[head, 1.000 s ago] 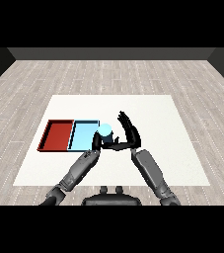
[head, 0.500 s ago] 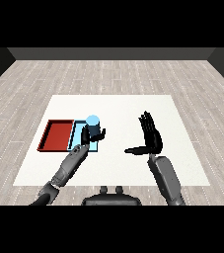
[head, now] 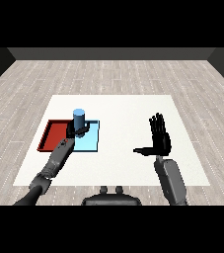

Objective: Pick the blue can and put it in the blue box

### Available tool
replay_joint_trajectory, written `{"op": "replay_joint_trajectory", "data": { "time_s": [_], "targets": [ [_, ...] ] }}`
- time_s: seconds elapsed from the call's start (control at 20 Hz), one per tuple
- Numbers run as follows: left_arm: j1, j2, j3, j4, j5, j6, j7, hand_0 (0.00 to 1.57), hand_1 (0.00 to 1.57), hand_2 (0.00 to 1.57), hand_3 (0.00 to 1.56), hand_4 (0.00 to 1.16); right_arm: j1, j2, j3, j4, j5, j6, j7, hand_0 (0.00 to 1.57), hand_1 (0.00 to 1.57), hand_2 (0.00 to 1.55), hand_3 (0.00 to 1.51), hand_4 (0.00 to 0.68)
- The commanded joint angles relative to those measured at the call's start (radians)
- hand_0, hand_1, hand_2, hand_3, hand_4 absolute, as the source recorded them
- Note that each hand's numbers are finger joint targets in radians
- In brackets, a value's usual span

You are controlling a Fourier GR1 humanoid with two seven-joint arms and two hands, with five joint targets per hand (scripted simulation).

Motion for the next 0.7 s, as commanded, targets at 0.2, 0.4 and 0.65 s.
{"op": "replay_joint_trajectory", "data": {
  "time_s": [0.2, 0.4, 0.65],
  "targets": [
    [-0.176, -0.039, -0.005, 0.379, -0.087, -0.022, 0.082, 1.57, 1.57, 1.57, 1.48, 1.03, 0.004, 0.028, -0.041, 0.150, -0.038, 0.080, -0.106, 0.00, 0.00, 0.00, 0.00, 0.000],
    [-0.158, -0.102, 0.036, 0.493, -0.078, -0.002, 0.000, 1.57, 1.57, 1.57, 1.47, 0.98, -0.077, 0.051, -0.046, 0.219, -0.006, 0.034, -0.081, 0.00, 0.00, 0.00, 0.00, 0.000],
    [-0.151, -0.106, 0.086, 0.564, -0.046, -0.001, 0.021, 1.15, 1.15, 1.14, 1.06, 0.89, -0.084, 0.029, -0.077, 0.246, -0.019, 0.049, -0.073, 0.00, 0.00, 0.00, 0.00, 0.000]
  ]
}}
